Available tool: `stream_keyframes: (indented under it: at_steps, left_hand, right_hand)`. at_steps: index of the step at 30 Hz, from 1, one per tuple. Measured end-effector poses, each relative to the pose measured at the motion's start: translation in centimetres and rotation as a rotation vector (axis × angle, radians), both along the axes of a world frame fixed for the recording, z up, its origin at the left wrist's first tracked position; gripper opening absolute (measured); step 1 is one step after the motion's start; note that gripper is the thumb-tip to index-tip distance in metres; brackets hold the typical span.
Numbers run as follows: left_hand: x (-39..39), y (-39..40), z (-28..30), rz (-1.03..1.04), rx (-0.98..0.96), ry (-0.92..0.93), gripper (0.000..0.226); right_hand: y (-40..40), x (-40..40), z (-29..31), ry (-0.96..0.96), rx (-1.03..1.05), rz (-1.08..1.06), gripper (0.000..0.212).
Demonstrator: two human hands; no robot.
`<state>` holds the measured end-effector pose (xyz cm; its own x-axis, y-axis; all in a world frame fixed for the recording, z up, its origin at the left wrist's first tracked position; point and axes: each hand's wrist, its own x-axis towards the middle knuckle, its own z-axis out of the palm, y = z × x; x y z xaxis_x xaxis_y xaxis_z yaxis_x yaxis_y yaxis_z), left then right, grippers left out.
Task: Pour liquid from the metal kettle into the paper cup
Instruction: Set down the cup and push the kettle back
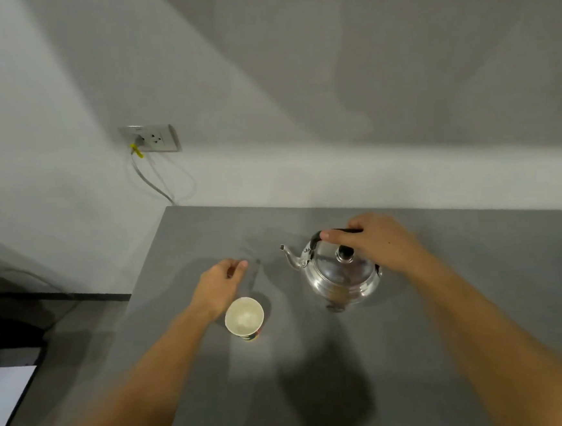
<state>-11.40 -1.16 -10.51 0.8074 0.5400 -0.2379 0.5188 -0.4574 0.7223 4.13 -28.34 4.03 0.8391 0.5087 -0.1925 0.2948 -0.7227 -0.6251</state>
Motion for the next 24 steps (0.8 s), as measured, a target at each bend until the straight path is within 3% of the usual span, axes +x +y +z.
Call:
stream_keyframes:
  at_steps: [6, 24]
  left_hand:
    - [3.9, 1.2, 0.2, -0.002, 0.074, 0.017, 0.042]
    - [8.2, 1.2, 0.3, 0.008, 0.091, 0.029, 0.037]
  right_hand:
    - [2.3, 5.9, -1.1, -0.087, -0.022, -0.043, 0.076]
    - [7.5, 16.9, -5.9, 0.018, 0.021, -0.118, 0.061]
